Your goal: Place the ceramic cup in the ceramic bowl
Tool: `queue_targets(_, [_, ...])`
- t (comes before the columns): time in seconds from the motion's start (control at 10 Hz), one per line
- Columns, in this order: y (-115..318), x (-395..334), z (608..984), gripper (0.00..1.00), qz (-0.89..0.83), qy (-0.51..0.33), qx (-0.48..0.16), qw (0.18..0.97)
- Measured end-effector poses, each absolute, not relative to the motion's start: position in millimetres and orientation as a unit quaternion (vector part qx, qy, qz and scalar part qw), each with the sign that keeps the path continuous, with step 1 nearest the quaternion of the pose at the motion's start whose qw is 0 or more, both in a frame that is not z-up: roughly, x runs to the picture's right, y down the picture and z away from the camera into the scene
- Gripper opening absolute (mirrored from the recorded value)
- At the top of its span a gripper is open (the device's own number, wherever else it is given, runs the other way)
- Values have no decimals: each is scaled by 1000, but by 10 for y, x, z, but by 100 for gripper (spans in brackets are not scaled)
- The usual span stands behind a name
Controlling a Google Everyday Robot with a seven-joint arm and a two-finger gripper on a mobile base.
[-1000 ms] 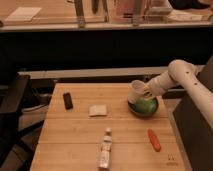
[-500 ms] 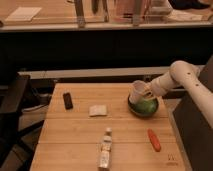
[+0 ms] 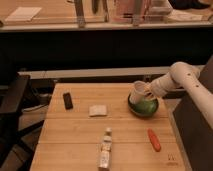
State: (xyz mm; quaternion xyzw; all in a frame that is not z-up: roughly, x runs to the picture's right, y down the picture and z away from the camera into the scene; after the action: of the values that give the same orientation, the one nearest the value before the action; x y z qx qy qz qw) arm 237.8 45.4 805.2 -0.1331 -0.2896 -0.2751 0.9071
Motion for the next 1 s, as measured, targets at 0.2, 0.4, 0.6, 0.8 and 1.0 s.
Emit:
queue_targets(0.2, [465, 2386, 8076, 4, -272, -288, -133, 908])
queue_targets(0.4, [474, 2393, 8091, 4, -270, -287, -132, 910])
queue_targets(0.6, [482, 2402, 8102, 4, -269, -286, -132, 910])
queue_targets(0.8, [487, 2413, 8116, 7, -266, -285, -131, 912])
queue_targets(1.0, [493, 2423, 8128, 10, -264, -284, -131, 912])
